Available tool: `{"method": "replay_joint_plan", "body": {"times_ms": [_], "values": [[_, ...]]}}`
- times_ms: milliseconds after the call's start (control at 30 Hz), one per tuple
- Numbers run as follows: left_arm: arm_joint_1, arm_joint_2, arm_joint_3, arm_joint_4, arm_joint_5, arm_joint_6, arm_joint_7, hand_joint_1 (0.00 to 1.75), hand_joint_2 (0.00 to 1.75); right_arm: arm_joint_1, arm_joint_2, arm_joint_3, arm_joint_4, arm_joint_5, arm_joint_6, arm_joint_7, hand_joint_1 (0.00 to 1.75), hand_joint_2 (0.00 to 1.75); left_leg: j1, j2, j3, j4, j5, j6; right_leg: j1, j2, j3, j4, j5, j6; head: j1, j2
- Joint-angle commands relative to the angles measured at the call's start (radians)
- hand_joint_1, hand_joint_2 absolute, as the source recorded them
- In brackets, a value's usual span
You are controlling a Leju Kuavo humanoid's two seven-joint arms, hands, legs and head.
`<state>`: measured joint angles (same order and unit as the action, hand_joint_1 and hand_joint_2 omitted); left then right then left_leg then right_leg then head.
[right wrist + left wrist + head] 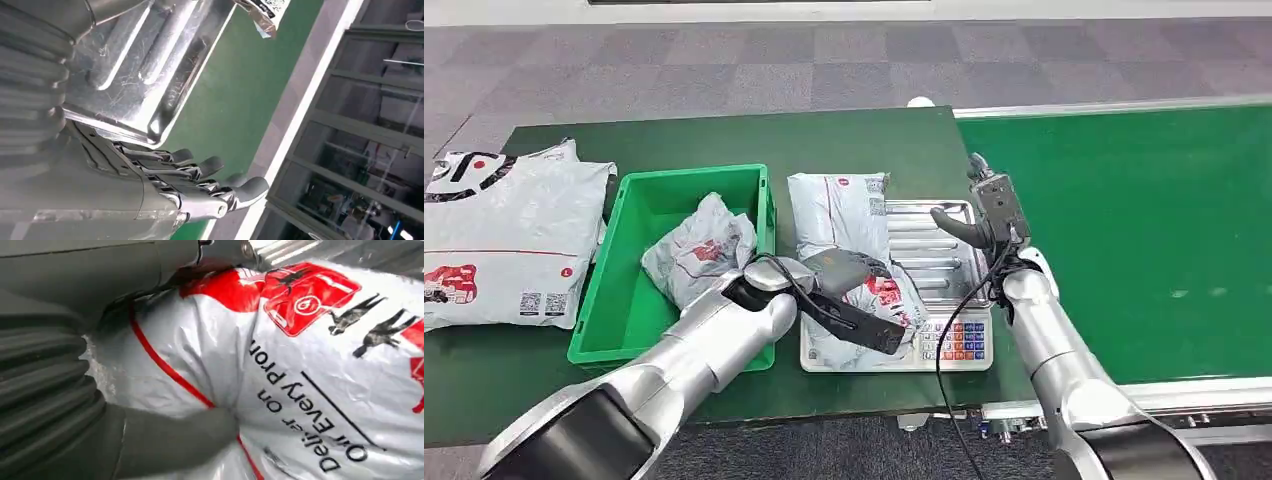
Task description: Moved the parcel from conveyor to table for the left to box.
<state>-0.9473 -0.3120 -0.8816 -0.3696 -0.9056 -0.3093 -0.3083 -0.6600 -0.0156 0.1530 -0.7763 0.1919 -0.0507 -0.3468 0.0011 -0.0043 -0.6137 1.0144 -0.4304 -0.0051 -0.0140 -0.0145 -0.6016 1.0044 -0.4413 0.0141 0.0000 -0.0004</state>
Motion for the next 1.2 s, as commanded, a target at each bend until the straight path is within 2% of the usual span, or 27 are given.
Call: {"method": "replay_joint_plan", "body": {"times_ms": [33,100,400,500,567,900,1100,1133,1167,1200], "values": [[0.013,0.025,-0.004,0.027,0.039,0.138,-0.031,1.75,1.75,0.038,-0.013,0.01,-0.058,0.006,0.014,0.01,0.0,1.75,0.0,0.002,0.002,-0.002,0.0,0.0,0.0,0.003,0.001,-0.002,0.001,-0.001,0.0,0.0],[0.006,0.03,0.008,-0.012,0.041,0.189,-0.051,1.75,1.75,0.036,-0.015,0.004,-0.052,0.014,0.014,0.015,0.0,1.75,0.0,0.002,0.002,-0.002,0.0,0.0,0.0,0.002,0.001,-0.002,0.001,-0.001,0.0,0.0],[-0.003,0.031,0.013,-0.039,0.04,0.217,-0.065,1.75,1.75,0.037,-0.016,-0.002,-0.054,0.014,0.017,0.014,0.0,1.75,0.0,0.002,0.002,-0.002,0.0,-0.001,0.0,0.004,0.0,-0.002,0.001,-0.001,0.0,0.0],[-0.02,0.04,0.023,-0.141,0.039,0.272,-0.077,1.75,1.75,0.053,-0.025,-0.017,-0.076,0.01,0.016,0.013,0.0,1.75,0.0,0.001,0.0,-0.001,0.0,-0.001,0.0,0.002,-0.001,-0.001,0.0,-0.001,0.0,0.0],[-0.019,0.051,0.026,-0.204,0.042,0.255,-0.055,1.75,1.75,0.062,-0.024,-0.03,-0.086,0.011,0.018,0.015,0.0,1.75,0.0,0.0,-0.002,0.0,0.0,-0.001,0.0,0.001,-0.003,0.0,0.0,-0.001,0.0,0.0],[-0.014,0.052,0.04,-0.232,0.049,0.293,-0.066,1.75,1.75,0.066,-0.021,-0.036,-0.091,0.011,0.018,0.013,0.0,1.75,0.0,0.002,-0.001,0.0,0.0,-0.001,0.0,0.003,-0.003,0.0,0.0,-0.001,0.0,0.0],[-0.045,0.096,0.023,-0.462,-0.074,0.358,0.038,1.75,1.75,0.065,-0.002,-0.055,-0.111,0.042,0.016,0.008,0.0,1.75,0.0,0.002,-0.003,0.001,-0.001,-0.001,0.0,0.003,-0.005,0.001,0.0,-0.001,0.0,0.0],[-0.053,0.092,0.031,-0.463,-0.109,0.384,0.056,0.73,1.75,0.059,0.004,-0.058,-0.101,0.053,0.007,0.01,0.0,1.75,0.0,0.003,-0.003,0.001,-0.001,-0.001,0.0,0.004,-0.005,0.001,0.0,-0.001,0.0,0.0],[-0.059,0.088,0.04,-0.457,-0.131,0.392,0.06,1.1,1.75,0.052,0.008,-0.063,-0.091,0.056,0.008,0.009,0.0,1.75,0.0,0.003,-0.003,0.001,-0.001,-0.001,0.0,0.004,-0.005,0.001,0.0,-0.001,0.0,0.0],[-0.06,0.084,0.061,-0.452,-0.143,0.407,0.059,1.75,1.75,0.046,0.011,-0.065,-0.083,0.061,0.01,0.007,0.0,1.75,0.0,0.003,-0.003,0.001,-0.001,-0.001,0.0,0.005,-0.004,0.0,0.0,-0.001,0.0,0.0]]}}
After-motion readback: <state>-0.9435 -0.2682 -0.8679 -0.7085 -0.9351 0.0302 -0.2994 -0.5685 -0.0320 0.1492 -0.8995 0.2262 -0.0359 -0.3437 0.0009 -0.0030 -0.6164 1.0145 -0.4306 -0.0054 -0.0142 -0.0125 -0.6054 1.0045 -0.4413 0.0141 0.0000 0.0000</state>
